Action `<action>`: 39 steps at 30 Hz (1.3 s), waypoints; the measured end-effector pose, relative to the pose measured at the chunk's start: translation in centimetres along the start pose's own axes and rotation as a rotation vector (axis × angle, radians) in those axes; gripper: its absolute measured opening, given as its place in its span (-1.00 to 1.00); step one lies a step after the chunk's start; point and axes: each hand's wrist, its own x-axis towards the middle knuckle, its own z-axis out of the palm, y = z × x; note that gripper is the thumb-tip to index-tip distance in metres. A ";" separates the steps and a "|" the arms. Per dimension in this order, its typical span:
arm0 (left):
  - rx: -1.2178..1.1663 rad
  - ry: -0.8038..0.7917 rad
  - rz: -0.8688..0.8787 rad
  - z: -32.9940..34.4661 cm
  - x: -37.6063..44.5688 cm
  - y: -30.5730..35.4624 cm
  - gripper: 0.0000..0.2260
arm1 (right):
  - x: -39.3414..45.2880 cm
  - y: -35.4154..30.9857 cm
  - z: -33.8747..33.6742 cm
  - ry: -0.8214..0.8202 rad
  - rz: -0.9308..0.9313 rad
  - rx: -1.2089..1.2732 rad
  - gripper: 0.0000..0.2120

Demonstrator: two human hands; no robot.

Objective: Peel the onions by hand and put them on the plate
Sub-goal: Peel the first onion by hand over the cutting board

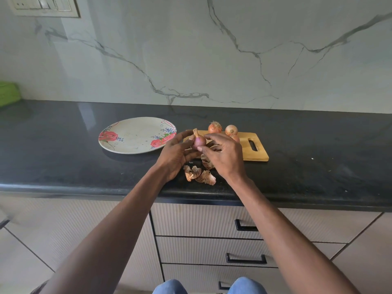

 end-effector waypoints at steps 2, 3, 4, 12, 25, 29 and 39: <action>0.022 -0.006 -0.006 -0.1 0.0 0.0 -0.70 | 0.0 -0.1 0.0 -0.024 -0.019 -0.012 -0.70; 0.023 -0.007 -0.009 -0.1 0.0 0.0 -0.70 | 0.0 -0.3 0.0 -0.017 -0.011 -0.017 -0.72; 0.020 -0.008 -0.014 0.0 0.0 0.0 -0.69 | 0.0 -0.4 -0.1 -0.001 0.014 -0.010 -0.76; 0.056 -0.033 0.033 0.2 -0.2 0.1 -0.59 | 0.2 0.0 -0.3 -0.039 0.151 0.113 -0.88; 0.056 -0.009 0.041 0.4 -0.4 0.2 -0.84 | 0.2 0.6 0.0 -0.099 0.042 0.067 -0.85; 0.126 0.017 0.072 0.3 -0.4 0.0 -0.80 | 0.1 0.5 -0.1 -0.096 0.022 0.037 -0.87; 0.190 0.031 0.104 0.5 -0.8 0.1 -0.78 | 0.1 0.8 0.1 -0.108 0.014 0.043 -0.84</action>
